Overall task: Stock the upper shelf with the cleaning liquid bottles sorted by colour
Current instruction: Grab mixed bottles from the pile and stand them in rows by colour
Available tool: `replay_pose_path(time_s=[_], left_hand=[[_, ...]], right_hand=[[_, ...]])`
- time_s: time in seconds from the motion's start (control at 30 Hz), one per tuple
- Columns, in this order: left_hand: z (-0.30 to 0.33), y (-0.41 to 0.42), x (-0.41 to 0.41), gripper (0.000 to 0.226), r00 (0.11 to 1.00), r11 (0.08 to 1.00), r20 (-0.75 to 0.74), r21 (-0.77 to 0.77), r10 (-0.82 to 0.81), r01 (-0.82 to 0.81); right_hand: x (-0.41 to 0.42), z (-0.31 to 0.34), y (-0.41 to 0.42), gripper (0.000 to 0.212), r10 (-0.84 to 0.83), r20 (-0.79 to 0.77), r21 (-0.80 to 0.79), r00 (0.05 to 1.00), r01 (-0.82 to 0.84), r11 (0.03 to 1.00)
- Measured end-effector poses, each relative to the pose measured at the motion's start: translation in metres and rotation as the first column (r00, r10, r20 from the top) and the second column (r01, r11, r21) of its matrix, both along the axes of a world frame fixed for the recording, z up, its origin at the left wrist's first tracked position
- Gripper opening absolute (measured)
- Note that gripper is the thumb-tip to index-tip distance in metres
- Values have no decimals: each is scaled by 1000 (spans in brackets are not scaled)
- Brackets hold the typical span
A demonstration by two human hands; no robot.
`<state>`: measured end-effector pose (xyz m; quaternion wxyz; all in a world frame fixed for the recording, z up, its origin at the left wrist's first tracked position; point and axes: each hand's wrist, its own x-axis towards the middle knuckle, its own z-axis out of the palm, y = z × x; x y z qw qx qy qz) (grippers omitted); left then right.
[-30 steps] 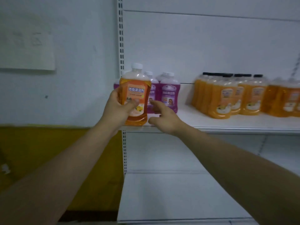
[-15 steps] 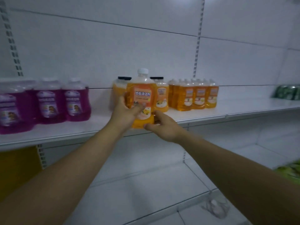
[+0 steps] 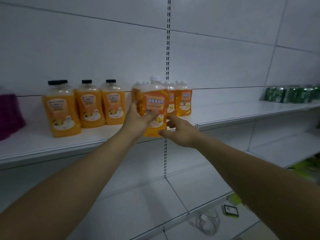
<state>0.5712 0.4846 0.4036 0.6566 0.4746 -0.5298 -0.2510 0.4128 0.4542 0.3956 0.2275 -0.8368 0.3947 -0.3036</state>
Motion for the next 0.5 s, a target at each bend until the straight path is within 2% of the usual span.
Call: replay_pose_path(time_s=[0.17,0.33,0.43,0.5], left_hand=[[-6,-45,7,66,999,998,23,46,41,-42],[-10,-80,19,58,994,989,9,96,110,-110],[-13,-90,17,56,985,980,74,109,157,-164],[-13,-94,14,56,975,971,140,140,174,-194]], right_hand=[[-6,-2,-57,62,-32,-89,-19,995,31,999],[-13,-10,-119,61,-73,-278,-9,958,74,997],[-17,-13,-150,77,-120,-439,-66,890,101,993],[-18,-13,-166,98,-117,-525,-81,843,88,993]])
